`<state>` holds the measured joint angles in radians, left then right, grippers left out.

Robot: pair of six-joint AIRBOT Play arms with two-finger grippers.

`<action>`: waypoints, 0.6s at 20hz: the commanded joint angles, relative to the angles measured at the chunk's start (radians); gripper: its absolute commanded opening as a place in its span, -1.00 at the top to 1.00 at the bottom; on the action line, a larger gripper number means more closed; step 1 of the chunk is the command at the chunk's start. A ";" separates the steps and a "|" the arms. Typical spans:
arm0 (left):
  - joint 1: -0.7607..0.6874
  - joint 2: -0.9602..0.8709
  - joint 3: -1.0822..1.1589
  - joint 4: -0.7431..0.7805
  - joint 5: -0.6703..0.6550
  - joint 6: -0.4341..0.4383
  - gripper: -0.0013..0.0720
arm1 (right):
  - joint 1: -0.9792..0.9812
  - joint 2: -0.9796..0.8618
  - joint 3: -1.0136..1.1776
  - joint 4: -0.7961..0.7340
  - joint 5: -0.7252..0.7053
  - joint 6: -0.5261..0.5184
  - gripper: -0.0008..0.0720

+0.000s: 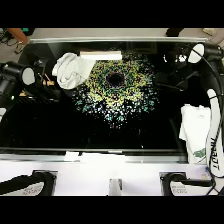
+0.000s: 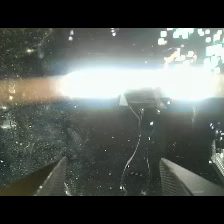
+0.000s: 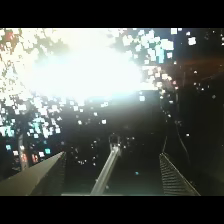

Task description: Fold the shirts.

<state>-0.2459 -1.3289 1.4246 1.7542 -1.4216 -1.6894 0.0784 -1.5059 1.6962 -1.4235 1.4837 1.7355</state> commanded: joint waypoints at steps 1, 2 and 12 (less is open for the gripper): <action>0.000 -0.001 0.000 0.000 0.000 0.000 -0.99 | 0.001 0.001 0.001 0.000 0.000 0.000 -0.71; 0.000 -0.001 0.000 0.000 0.000 0.000 -0.99 | 0.001 0.001 0.001 0.000 0.000 0.000 -0.71; 0.003 -0.028 0.000 -0.067 0.612 -0.129 -0.96 | 0.001 0.001 0.001 0.000 -0.116 0.000 -0.71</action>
<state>-0.2455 -1.3422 1.4242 1.7149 -1.0573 -1.7779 0.0784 -1.5059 1.6962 -1.4231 1.4288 1.7355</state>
